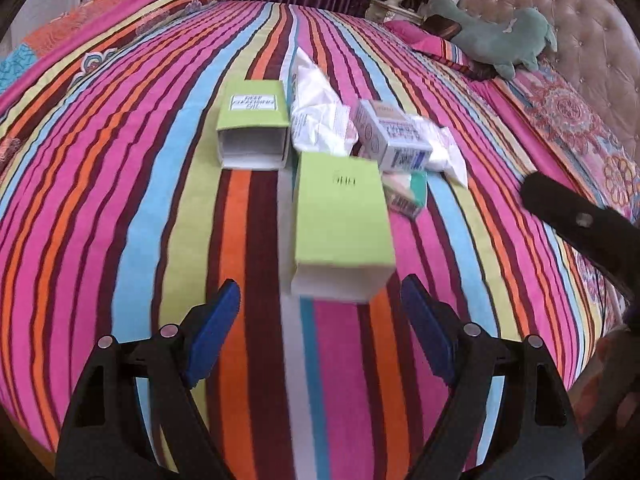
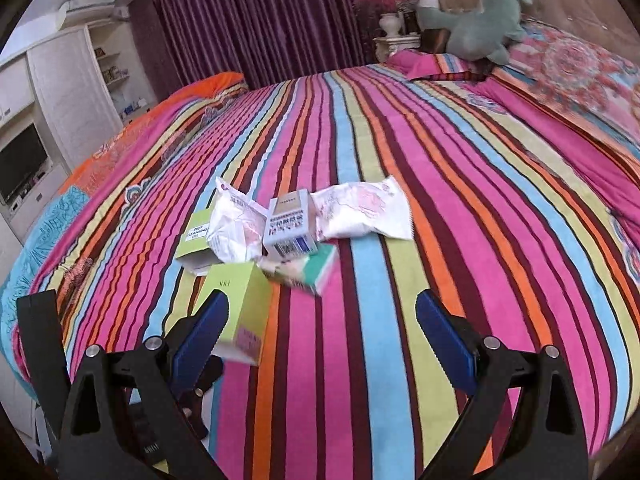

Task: Collect trash
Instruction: 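Grasp the green DHC box with the left gripper while the right gripper grasps the white COSNORI box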

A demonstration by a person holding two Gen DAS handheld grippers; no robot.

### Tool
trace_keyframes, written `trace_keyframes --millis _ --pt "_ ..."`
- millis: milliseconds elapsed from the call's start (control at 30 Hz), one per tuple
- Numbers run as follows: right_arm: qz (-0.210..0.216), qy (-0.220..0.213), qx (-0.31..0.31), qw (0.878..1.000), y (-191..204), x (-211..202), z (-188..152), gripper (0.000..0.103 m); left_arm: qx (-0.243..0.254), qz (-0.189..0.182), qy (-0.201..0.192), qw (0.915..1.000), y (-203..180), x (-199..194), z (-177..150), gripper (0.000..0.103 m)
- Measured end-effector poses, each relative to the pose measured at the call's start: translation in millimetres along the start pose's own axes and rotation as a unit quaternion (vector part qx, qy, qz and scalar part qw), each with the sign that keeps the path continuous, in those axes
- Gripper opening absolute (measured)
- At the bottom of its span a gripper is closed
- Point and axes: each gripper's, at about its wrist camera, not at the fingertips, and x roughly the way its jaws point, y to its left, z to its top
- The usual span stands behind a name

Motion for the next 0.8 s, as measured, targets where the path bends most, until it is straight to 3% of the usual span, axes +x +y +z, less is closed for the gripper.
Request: trace_keyframes --millis 333,800 --pt "-0.021 0.036 -0.087 0.995 25 64 30 0.09 0.002 0.001 0.022 0.9998 -10 43 23 0.08" --pt "-0.037 0.081 -0.132 0.987 36 124 40 0.089 -0.002 0.014 0.029 0.9995 -3 72 41 0.08"
